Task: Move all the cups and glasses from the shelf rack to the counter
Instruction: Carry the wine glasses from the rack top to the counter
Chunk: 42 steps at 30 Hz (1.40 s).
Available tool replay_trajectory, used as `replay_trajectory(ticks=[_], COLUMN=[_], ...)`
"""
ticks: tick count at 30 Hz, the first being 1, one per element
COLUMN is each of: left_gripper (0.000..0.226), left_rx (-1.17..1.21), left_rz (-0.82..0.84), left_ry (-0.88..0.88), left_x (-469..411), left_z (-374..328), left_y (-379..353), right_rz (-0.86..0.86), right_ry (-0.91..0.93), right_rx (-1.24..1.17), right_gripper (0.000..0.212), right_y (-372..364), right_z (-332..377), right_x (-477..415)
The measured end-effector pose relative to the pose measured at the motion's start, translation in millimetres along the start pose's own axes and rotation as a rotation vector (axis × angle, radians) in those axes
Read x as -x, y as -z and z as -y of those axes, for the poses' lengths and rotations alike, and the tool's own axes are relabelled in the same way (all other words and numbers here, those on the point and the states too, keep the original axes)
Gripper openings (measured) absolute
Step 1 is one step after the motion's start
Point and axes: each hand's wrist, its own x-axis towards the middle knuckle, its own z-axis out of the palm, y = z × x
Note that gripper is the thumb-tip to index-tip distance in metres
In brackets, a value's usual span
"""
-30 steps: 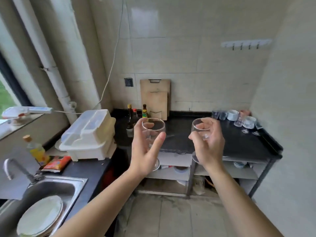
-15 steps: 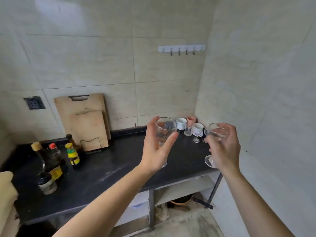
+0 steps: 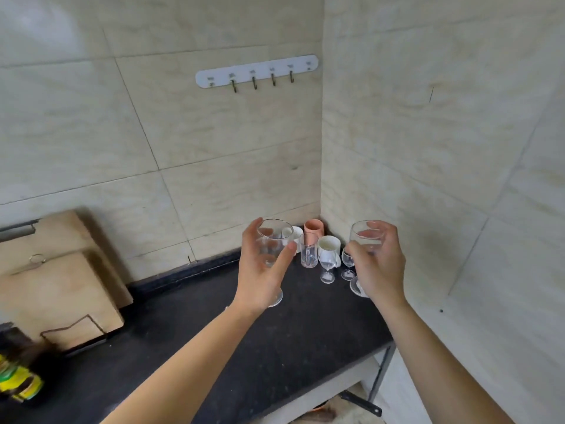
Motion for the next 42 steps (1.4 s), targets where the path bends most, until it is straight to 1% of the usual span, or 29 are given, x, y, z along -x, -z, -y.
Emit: replay_trajectory(ticks=[4,7,11,13,15,16,19,22,24,27,31,33,39,42], left_gripper=[0.076,0.074,0.057,0.057,0.059,0.060,0.063,0.064,0.065,0.068,0.067,0.065,0.061,0.059], left_rx=[-0.053,-0.088,-0.156,-0.178,-0.221,-0.259,-0.323,-0.328,-0.340,-0.357,-0.369,-0.380,-0.394,-0.393], left_rz=[-0.041,-0.072,-0.064,-0.069,-0.055,-0.045,-0.022,0.007,0.031,0.069,0.129,0.155,0.205,0.214], left_ry=[0.058,0.129,0.159,0.211,0.278,0.315,0.434,0.517,0.533,0.562,0.594,0.588,0.554,0.539], left_x=[-57,-81,-89,-97,-101,-103,-113,-128,-139,-156,-174,-181,-195,-205], left_z=[29,62,99,130,160,173,208,239,257,286,319,335,360,367], left_y=[-17,-19,-13,-9,-3,0,11,17,18,16,11,9,-1,-6], right_rz=[0.063,0.155,0.244,0.306,0.372,0.398,0.465,0.512,0.497,0.474,0.523,0.535,0.543,0.558], right_ry=[-0.006,-0.029,0.047,0.083,0.070,0.053,-0.012,-0.126,-0.162,-0.176,-0.156,-0.157,-0.131,-0.132], right_rx=[0.018,0.041,0.117,0.178,0.251,0.291,0.421,0.576,0.633,0.697,0.746,0.753,0.795,0.848], right_gripper=[0.048,0.044,0.041,0.039,0.030,0.030,0.045,0.062,0.067,0.067,0.057,0.055,0.072,0.077], right_y=[-27,-56,-81,-99,-112,-117,-131,-151,-167,-193,-227,-244,-272,-278], right_z=[-19,-43,-73,-98,-122,-132,-158,-177,-190,-211,-241,-257,-283,-290], right_x=[-72,-107,-117,-124,-125,-124,-125,-134,-139,-146,-157,-160,-162,-163])
